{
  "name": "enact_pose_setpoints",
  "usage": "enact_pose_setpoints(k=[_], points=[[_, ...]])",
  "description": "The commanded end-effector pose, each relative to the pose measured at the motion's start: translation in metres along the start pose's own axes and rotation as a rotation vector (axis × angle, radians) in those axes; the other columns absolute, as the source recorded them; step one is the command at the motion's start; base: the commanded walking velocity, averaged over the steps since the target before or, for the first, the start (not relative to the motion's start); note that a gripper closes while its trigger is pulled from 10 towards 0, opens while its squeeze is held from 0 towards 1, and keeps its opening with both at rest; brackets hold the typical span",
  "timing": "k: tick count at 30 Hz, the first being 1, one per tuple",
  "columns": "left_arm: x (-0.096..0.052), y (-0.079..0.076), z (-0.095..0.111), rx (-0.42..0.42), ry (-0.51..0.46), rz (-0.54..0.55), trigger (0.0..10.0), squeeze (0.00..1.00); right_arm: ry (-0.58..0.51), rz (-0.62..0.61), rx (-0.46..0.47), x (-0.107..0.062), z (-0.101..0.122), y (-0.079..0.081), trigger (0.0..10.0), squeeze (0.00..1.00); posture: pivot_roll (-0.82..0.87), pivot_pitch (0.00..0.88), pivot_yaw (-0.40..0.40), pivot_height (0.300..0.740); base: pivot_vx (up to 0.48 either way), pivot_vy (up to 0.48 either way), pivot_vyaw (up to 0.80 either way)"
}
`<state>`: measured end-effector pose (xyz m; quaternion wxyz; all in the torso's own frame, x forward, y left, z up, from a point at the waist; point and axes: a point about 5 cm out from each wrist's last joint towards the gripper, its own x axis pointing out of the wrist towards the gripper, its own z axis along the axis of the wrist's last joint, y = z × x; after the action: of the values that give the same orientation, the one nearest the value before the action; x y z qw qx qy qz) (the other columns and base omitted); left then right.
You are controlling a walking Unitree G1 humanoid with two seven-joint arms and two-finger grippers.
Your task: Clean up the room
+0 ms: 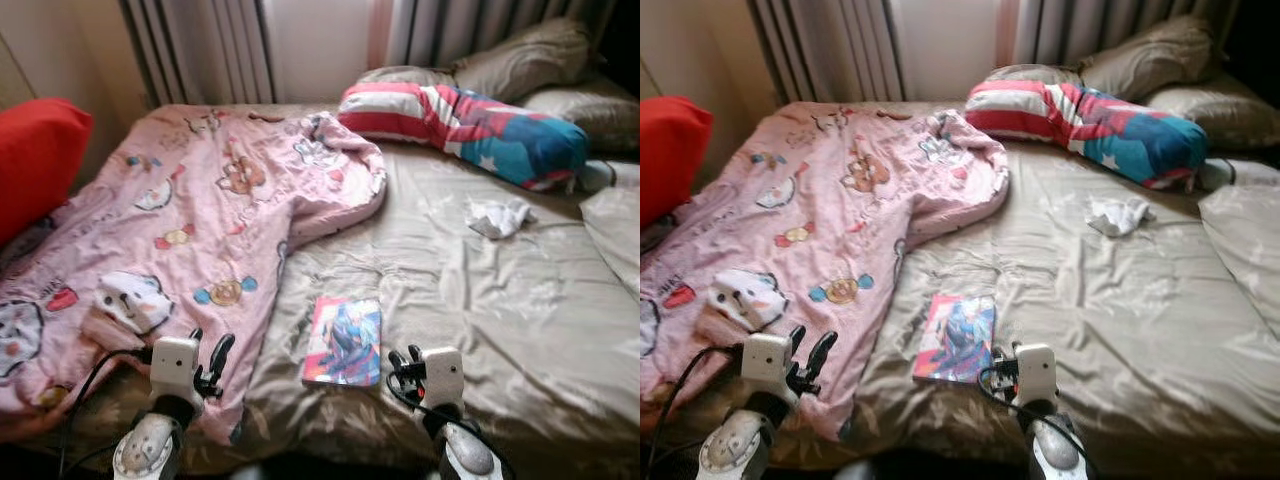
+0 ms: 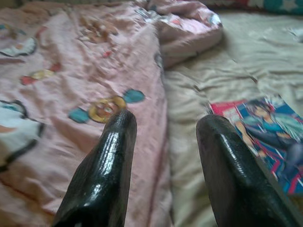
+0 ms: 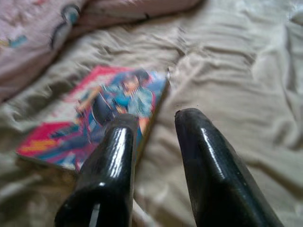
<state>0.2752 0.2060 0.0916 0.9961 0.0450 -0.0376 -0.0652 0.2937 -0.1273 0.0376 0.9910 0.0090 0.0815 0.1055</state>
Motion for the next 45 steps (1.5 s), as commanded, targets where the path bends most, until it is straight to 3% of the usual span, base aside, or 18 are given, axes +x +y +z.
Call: enact_pose_setpoints(k=[1, 6, 11, 13, 14, 22, 27, 28, 45], points=[[-0.006, 0.004, -0.001, 0.011, 0.018, -0.004, 10.0, 0.00, 0.018, 0.005, 0.004, 0.001, -0.004, 0.004, 10.0, 0.00, 0.03, 0.210, 0.071, 0.536, 0.000, 0.000, 0.00], [-0.008, 0.006, 0.008, 0.024, 0.005, -0.012, 10.0, 0.00, 0.054, 0.012, 0.049, 0.012, -0.003, 0.010, 10.0, 0.00, 0.08, 0.232, 0.089, 0.536, 0.000, 0.000, 0.00], [-0.009, 0.013, 0.021, 0.048, -0.014, 0.000, 10.0, 0.00, 0.037, 0.052, 0.203, 0.033, 0.016, 0.022, 10.0, 0.00, 0.12, 0.243, 0.093, 0.536, 0.000, 0.000, 0.00], [-0.010, 0.013, 0.023, 0.051, -0.018, 0.002, 10.0, 0.00, 0.031, 0.060, 0.217, 0.036, 0.019, 0.023, 10.0, 0.00, 0.13, 0.243, 0.092, 0.536, 0.000, 0.000, 0.00], [-0.010, 0.015, 0.028, 0.055, -0.028, 0.008, 10.0, 0.00, 0.010, 0.072, 0.264, 0.043, 0.028, 0.025, 10.0, 1.00, 0.14, 0.251, 0.092, 0.536, 0.000, 0.000, 0.00], [-0.018, 0.024, 0.037, 0.078, -0.027, 0.035, 10.0, 0.00, -0.031, 0.006, 0.409, 0.055, 0.047, 0.018, 10.0, 1.00, 0.18, 0.271, 0.090, 0.536, 0.000, 0.000, 0.00], [-0.022, 0.029, 0.040, 0.093, -0.017, 0.045, 10.0, 0.00, -0.010, -0.001, 0.410, 0.056, 0.044, 0.020, 10.0, 0.97, 0.20, 0.293, 0.100, 0.536, 0.000, 0.000, 0.00], [-0.024, 0.030, 0.040, 0.098, -0.010, 0.047, 10.0, 0.00, 0.011, -0.001, 0.432, 0.055, 0.040, 0.021, 10.0, 0.00, 0.20, 0.302, 0.104, 0.536, 0.000, 0.000, 0.00], [-0.033, 0.037, 0.044, 0.119, 0.024, 0.062, 10.0, 0.00, 0.050, -0.062, 0.494, 0.052, 0.030, 0.014, 10.0, 0.00, 0.23, 0.347, 0.114, 0.536, 0.000, 0.000, 0.00]])
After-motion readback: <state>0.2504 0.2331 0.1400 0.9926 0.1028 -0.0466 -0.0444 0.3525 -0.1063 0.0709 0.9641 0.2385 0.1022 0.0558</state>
